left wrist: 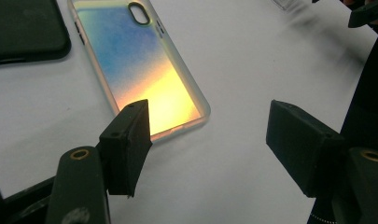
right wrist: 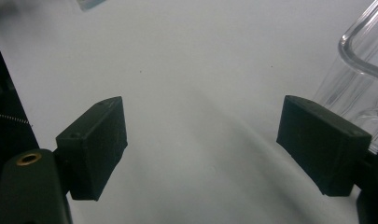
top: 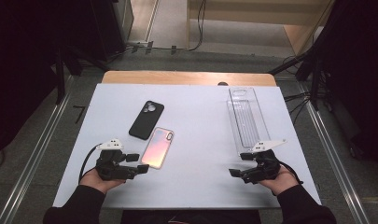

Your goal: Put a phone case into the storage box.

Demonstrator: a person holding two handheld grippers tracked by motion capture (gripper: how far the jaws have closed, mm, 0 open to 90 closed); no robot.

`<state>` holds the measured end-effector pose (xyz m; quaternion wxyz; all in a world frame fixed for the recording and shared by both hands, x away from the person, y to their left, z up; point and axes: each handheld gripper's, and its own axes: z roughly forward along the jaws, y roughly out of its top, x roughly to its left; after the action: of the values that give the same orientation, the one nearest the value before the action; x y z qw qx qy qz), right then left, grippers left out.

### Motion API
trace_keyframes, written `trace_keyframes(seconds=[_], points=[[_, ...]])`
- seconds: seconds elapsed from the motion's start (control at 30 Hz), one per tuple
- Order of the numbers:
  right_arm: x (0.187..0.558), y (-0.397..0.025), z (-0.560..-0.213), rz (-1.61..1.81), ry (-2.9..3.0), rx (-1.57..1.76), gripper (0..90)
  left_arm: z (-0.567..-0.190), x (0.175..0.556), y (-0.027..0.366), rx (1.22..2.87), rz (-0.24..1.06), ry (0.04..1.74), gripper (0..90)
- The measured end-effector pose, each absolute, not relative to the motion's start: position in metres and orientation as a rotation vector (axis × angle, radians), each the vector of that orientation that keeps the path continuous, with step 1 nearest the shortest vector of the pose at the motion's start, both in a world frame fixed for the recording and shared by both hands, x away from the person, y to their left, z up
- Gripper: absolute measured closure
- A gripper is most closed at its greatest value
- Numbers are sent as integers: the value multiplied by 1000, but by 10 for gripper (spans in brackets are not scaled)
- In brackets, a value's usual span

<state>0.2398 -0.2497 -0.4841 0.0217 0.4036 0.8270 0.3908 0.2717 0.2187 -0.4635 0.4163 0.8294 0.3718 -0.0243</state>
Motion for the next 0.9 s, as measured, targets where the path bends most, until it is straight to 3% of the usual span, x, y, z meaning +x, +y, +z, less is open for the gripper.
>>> trace_keyframes(seconds=[0.9], points=[[240, -250, -484, 1211, 2556, 1256, 142, -462, 274, 219, 2078, -61, 964, 309]])
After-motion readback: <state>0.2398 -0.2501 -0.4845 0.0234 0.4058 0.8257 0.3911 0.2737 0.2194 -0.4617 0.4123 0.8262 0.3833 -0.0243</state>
